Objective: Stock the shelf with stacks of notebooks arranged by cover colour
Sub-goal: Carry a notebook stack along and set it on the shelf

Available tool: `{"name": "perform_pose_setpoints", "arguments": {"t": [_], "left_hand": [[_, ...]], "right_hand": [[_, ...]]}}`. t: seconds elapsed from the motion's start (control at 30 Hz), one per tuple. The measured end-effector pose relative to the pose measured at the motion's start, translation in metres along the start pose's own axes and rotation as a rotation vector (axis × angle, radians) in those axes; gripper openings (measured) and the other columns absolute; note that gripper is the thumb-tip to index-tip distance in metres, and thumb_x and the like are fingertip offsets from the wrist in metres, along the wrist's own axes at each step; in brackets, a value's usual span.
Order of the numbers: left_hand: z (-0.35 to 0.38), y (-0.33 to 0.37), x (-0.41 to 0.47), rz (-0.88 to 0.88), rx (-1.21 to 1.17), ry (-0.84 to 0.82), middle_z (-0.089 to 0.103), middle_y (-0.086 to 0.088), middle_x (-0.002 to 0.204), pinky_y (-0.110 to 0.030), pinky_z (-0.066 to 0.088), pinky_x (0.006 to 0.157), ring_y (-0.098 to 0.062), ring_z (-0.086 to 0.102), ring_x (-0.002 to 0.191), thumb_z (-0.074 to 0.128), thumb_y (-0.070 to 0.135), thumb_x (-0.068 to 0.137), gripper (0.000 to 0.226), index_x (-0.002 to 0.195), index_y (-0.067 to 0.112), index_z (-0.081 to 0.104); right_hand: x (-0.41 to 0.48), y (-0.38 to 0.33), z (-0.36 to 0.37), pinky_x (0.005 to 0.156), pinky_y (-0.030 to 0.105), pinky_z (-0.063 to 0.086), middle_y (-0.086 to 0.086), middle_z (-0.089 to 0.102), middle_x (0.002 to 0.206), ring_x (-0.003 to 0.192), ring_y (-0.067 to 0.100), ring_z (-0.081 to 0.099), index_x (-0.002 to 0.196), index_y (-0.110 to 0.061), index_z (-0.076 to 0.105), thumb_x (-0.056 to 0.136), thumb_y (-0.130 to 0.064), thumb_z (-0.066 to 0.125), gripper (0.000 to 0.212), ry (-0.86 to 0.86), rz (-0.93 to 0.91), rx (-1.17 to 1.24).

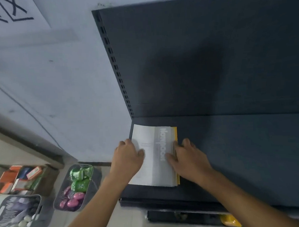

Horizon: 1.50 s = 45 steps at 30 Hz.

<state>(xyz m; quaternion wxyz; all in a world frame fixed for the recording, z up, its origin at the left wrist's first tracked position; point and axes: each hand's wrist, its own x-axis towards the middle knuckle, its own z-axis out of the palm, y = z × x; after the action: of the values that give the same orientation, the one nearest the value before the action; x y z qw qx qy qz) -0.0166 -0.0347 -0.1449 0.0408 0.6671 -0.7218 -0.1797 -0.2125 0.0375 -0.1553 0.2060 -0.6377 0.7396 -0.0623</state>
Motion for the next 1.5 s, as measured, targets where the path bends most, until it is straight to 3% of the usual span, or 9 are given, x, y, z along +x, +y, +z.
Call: {"name": "perform_pose_setpoints", "arguments": {"t": [0.07, 0.2, 0.37, 0.73, 0.83, 1.0, 1.2, 1.33, 1.5], "left_hand": [[-0.001, -0.003, 0.003, -0.014, -0.003, -0.028, 0.052, -0.001, 0.094, -0.027, 0.037, 0.066, -0.015, 0.049, 0.077, 0.056, 0.045, 0.095, 0.04, 0.109, 0.009, 0.055], [-0.008, -0.008, 0.003, -0.021, -0.013, -0.048, 0.055, 0.003, 0.079, -0.018, 0.026, 0.048, -0.007, 0.047, 0.063, 0.062, 0.045, 0.092, 0.031, 0.09, 0.015, 0.052], [-0.017, -0.016, 0.005, -0.049, -0.063, -0.074, 0.059, 0.002, 0.072, -0.017, 0.028, 0.039, -0.009, 0.053, 0.058, 0.068, 0.036, 0.089, 0.028, 0.08, 0.015, 0.053], [-0.031, -0.029, 0.008, 0.009, 0.0, -0.004, 0.052, 0.004, 0.074, -0.019, 0.027, 0.045, -0.008, 0.046, 0.06, 0.065, 0.027, 0.092, 0.03, 0.076, 0.021, 0.041], [-0.036, -0.033, 0.01, 0.006, -0.004, -0.02, 0.058, 0.002, 0.075, -0.024, 0.032, 0.047, -0.011, 0.051, 0.062, 0.064, 0.027, 0.091, 0.02, 0.082, 0.017, 0.049], [-0.043, -0.042, 0.008, -0.005, -0.286, -0.188, 0.055, 0.003, 0.064, -0.023, 0.035, 0.04, -0.01, 0.048, 0.047, 0.057, 0.024, 0.092, 0.017, 0.084, 0.011, 0.05], [-0.047, -0.032, -0.005, 0.089, -0.459, -0.191, 0.065, -0.005, 0.102, -0.03, 0.046, 0.061, -0.018, 0.06, 0.078, 0.042, 0.03, 0.105, 0.017, 0.106, 0.017, 0.053], [-0.042, -0.022, -0.009, 0.052, -0.577, -0.168, 0.067, 0.003, 0.1, -0.027, 0.047, 0.062, -0.013, 0.063, 0.083, 0.041, 0.036, 0.104, 0.014, 0.104, 0.026, 0.05], [-0.032, -0.011, -0.013, -0.004, -0.871, -0.2, 0.071, 0.007, 0.109, -0.037, 0.057, 0.083, -0.013, 0.068, 0.097, 0.049, 0.036, 0.104, 0.015, 0.112, 0.025, 0.056]], "right_hand": [[-0.005, -0.005, 0.005, 0.083, 0.038, 0.053, 0.006, 0.039, 0.126, 0.12, 0.024, 0.044, 0.148, -0.013, 0.034, 0.102, -0.059, 0.031, 0.065, 0.044, 0.003, -0.089], [-0.011, -0.016, 0.009, 0.075, 0.032, 0.05, 0.006, 0.041, 0.126, 0.115, 0.022, 0.046, 0.14, -0.008, 0.04, 0.102, -0.061, 0.024, 0.067, 0.101, 0.007, -0.282], [-0.01, -0.026, 0.013, 0.079, 0.034, 0.05, 0.004, 0.039, 0.126, 0.117, 0.022, 0.044, 0.136, -0.011, 0.042, 0.102, -0.062, 0.026, 0.064, 0.056, 0.045, -0.211], [-0.019, -0.03, 0.015, 0.075, 0.035, 0.047, 0.0, 0.046, 0.114, 0.115, 0.021, 0.049, 0.134, -0.021, 0.047, 0.105, -0.049, 0.029, 0.044, 0.096, 0.106, -0.064], [-0.02, -0.03, 0.017, 0.074, 0.033, 0.047, 0.001, 0.048, 0.118, 0.115, 0.021, 0.05, 0.135, -0.021, 0.045, 0.105, -0.049, 0.029, 0.044, 0.106, 0.11, -0.075], [-0.015, -0.031, 0.019, 0.073, 0.033, 0.043, 0.003, 0.049, 0.124, 0.117, 0.022, 0.05, 0.132, -0.018, 0.045, 0.106, -0.051, 0.025, 0.046, 0.065, 0.101, -0.116], [-0.01, -0.027, 0.009, 0.084, 0.04, 0.048, -0.002, 0.053, 0.098, 0.099, 0.021, 0.055, 0.098, -0.021, 0.048, 0.106, -0.05, 0.023, 0.039, 0.035, 0.097, 0.122], [-0.006, -0.022, 0.005, 0.083, 0.042, 0.051, -0.003, 0.06, 0.095, 0.088, 0.017, 0.059, 0.104, -0.02, 0.052, 0.103, -0.057, 0.025, 0.046, 0.016, 0.137, 0.286], [-0.012, -0.02, -0.005, 0.07, 0.029, 0.049, -0.008, 0.065, 0.097, 0.086, 0.008, 0.064, 0.103, -0.021, 0.056, 0.095, -0.073, 0.033, 0.058, 0.034, 0.259, 0.656]]}}
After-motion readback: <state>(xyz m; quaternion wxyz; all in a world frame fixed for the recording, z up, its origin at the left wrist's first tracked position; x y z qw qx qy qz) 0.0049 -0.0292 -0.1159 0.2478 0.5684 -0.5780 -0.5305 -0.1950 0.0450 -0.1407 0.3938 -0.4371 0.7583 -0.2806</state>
